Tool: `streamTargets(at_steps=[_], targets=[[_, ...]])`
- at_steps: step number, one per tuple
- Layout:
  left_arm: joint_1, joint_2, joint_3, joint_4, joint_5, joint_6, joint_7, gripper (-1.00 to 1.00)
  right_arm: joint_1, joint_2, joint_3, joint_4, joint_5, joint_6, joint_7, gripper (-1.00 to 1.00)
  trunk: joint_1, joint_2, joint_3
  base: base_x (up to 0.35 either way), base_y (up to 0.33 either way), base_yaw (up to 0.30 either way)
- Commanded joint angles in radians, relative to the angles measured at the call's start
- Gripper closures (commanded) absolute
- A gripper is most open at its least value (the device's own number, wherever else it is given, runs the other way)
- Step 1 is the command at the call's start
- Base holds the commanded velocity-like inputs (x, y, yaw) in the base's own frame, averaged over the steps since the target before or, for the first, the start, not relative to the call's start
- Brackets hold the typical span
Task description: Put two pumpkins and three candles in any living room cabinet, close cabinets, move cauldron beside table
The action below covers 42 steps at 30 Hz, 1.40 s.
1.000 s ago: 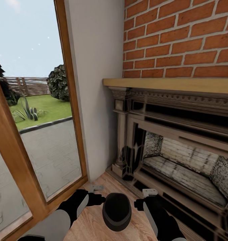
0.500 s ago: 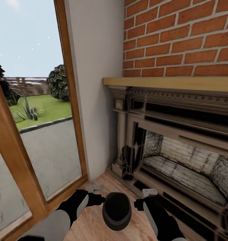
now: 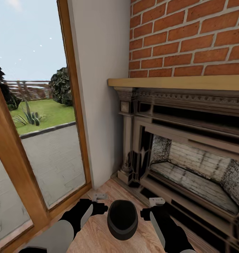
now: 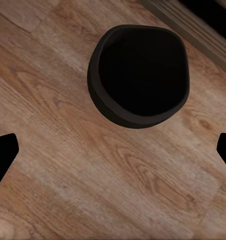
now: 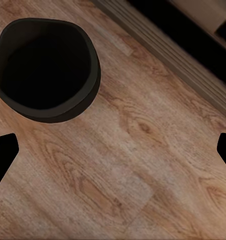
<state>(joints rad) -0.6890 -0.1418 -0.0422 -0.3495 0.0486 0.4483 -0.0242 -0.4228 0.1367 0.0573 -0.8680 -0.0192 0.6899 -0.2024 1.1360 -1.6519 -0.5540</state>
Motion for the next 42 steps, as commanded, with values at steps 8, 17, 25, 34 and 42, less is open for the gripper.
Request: streamTargets(at_steps=[8,17,25,34,42], targets=[[-0.003,-0.001,-0.007,-0.003,0.005,0.004,0.007,-1.0,-0.02,0.027,0.006,-0.003,-0.041,0.014,-0.008,-1.0,0.031,-0.057,-0.026,0.0,0.0,0.0],[-0.003,-0.002,-0.008,-0.003,0.004,-0.025,0.0,-1.0,-0.05,0.033,0.011,0.012,-0.104,0.017,-0.009,-1.0,0.065,-0.12,-0.054,0.0,0.0,0.0],[-0.004,-0.003,-0.009,-0.007,0.004,-0.054,-0.005,-1.0,-0.051,0.032,0.017,0.051,-0.107,0.01,-0.008,-1.0,0.096,-0.176,-0.08,0.0,0.0,0.0],[-0.004,-0.005,-0.009,-0.016,0.004,-0.058,-0.008,-1.0,-0.051,0.032,0.027,0.076,-0.108,0.005,-0.009,-1.0,0.13,-0.239,-0.108,0.0,0.0,0.0],[-0.004,-0.008,-0.01,-0.017,0.004,-0.058,-0.025,-1.0,-0.05,0.03,0.031,0.084,-0.109,0.002,-0.007,-1.0,0.161,-0.295,-0.133,0.0,0.0,0.0]])
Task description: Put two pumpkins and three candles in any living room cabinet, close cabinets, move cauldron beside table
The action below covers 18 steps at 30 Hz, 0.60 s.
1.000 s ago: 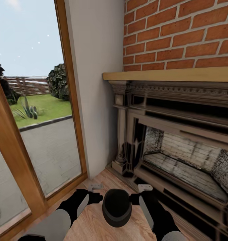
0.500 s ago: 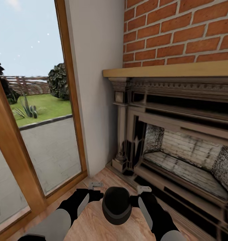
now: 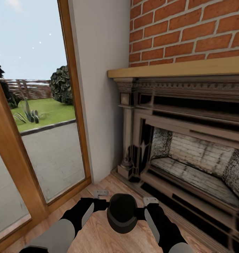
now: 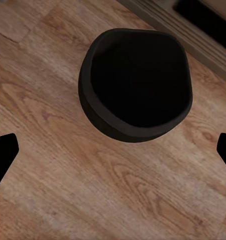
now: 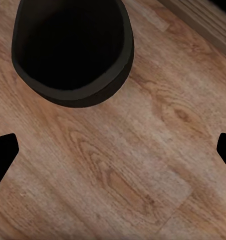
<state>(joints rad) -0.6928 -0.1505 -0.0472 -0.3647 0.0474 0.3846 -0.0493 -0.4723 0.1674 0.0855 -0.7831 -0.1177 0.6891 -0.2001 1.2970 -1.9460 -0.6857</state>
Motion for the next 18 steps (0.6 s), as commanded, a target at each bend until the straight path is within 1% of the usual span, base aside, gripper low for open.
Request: streamTargets(at_steps=[1,3,11,14,18], targets=[[0.0,0.001,-0.005,-0.002,0.005,0.005,0.0,-1.0,0.0,-0.001,0.003,-0.001,-0.011,0.003,-0.009,-1.0,0.004,-0.008,-0.004,0.0,0.0,0.0],[0.0,0.001,-0.005,-0.002,0.005,0.005,-0.001,-1.0,0.0,-0.001,0.004,-0.001,-0.01,0.002,-0.009,-1.0,0.011,-0.022,-0.011,0.0,0.0,0.0],[0.001,0.002,-0.005,-0.002,0.005,0.003,-0.001,-1.0,0.0,0.0,0.006,-0.001,-0.011,0.001,-0.009,-1.0,0.011,-0.022,-0.011,0.004,0.0,0.0],[0.001,0.002,-0.006,-0.002,0.004,0.003,-0.001,-1.0,0.0,0.001,0.006,-0.001,-0.011,0.001,-0.008,-1.0,0.011,-0.022,-0.011,0.159,0.0,0.0],[0.001,0.002,-0.006,-0.002,0.004,0.004,-0.001,-1.0,0.0,0.001,0.007,-0.001,-0.011,0.001,-0.008,-1.0,0.011,-0.022,-0.011,0.279,0.0,0.0]])
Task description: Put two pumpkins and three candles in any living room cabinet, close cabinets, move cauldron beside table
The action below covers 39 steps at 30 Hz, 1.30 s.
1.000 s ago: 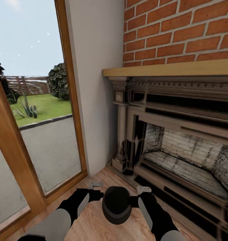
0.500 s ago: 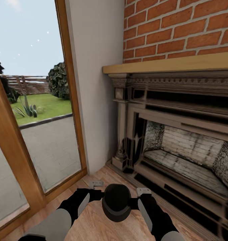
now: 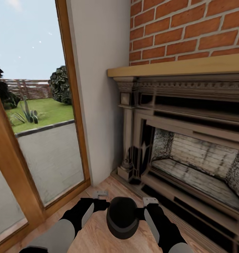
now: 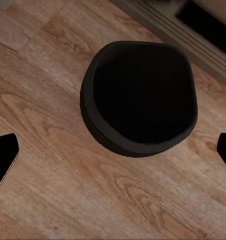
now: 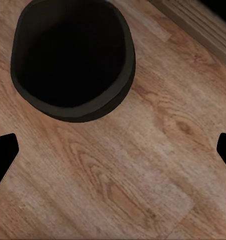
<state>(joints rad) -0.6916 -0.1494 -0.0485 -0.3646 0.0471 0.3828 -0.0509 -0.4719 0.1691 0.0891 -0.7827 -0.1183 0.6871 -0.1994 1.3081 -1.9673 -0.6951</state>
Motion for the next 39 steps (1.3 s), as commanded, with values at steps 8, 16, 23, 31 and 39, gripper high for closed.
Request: streamTargets(at_steps=[8,16,23,31,39], targets=[[0.0,0.001,-0.005,-0.002,0.005,0.006,0.0,-1.0,-0.001,0.0,0.003,0.0,-0.012,-0.038,-0.01,-1.0,0.0,0.0,-0.001,0.209,0.0,0.0],[0.0,0.001,-0.007,0.0,0.001,0.013,0.0,-1.0,-0.002,0.003,0.007,0.005,-0.013,-0.048,-0.014,-1.0,0.0,0.0,-0.001,0.09,0.0,0.0],[0.001,0.0,-0.008,0.011,-0.001,0.025,-0.002,-1.0,-0.018,0.005,0.014,0.042,-0.012,-0.047,-0.019,-1.0,0.0,0.0,-0.001,0.008,0.0,0.0],[0.003,0.0,-0.008,0.013,-0.001,0.06,-0.022,-1.0,-0.026,0.005,0.015,0.068,-0.012,-0.051,-0.02,-1.0,0.0,0.0,-0.001,-0.086,0.0,0.0],[0.003,0.001,-0.008,0.013,-0.001,0.066,-0.026,-1.0,-0.027,0.005,0.017,0.073,-0.012,-0.053,-0.02,-1.0,0.0,0.0,-0.001,0.038,0.006,0.0]])
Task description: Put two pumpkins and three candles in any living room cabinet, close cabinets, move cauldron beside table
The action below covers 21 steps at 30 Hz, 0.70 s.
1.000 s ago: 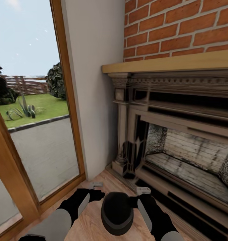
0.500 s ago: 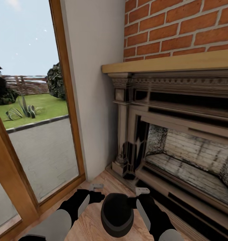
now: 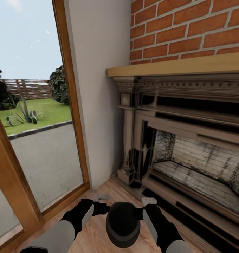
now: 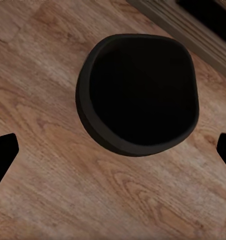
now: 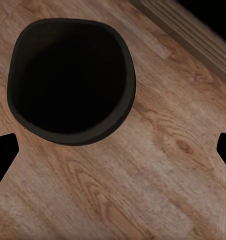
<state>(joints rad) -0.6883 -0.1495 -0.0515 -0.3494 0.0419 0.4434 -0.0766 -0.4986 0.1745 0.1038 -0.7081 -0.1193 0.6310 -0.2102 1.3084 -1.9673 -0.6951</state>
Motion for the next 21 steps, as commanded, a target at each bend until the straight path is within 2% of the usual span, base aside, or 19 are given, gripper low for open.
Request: streamTargets(at_steps=[1,7,16,21], targets=[[0.0,0.001,-0.005,-0.002,0.004,0.005,0.0,-1.0,-0.001,0.0,0.002,-0.001,-0.01,0.003,-0.009,-1.0,0.0,0.0,-0.001,0.099,0.014,0.0],[0.0,0.001,-0.006,-0.002,0.004,0.006,-0.001,-1.0,-0.001,0.0,0.002,-0.001,-0.011,0.003,-0.009,-1.0,0.0,0.0,-0.001,0.054,0.005,0.0],[0.0,0.001,-0.009,-0.002,0.004,0.006,0.0,-1.0,-0.001,0.0,0.002,-0.001,-0.011,0.003,-0.009,-1.0,0.0,0.0,-0.001,0.188,0.001,0.0],[0.0,0.001,-0.03,-0.002,0.004,0.005,0.0,-1.0,-0.001,0.0,0.002,-0.001,-0.011,0.003,-0.009,-1.0,0.0,0.0,-0.001,0.17,0.0,0.0]])
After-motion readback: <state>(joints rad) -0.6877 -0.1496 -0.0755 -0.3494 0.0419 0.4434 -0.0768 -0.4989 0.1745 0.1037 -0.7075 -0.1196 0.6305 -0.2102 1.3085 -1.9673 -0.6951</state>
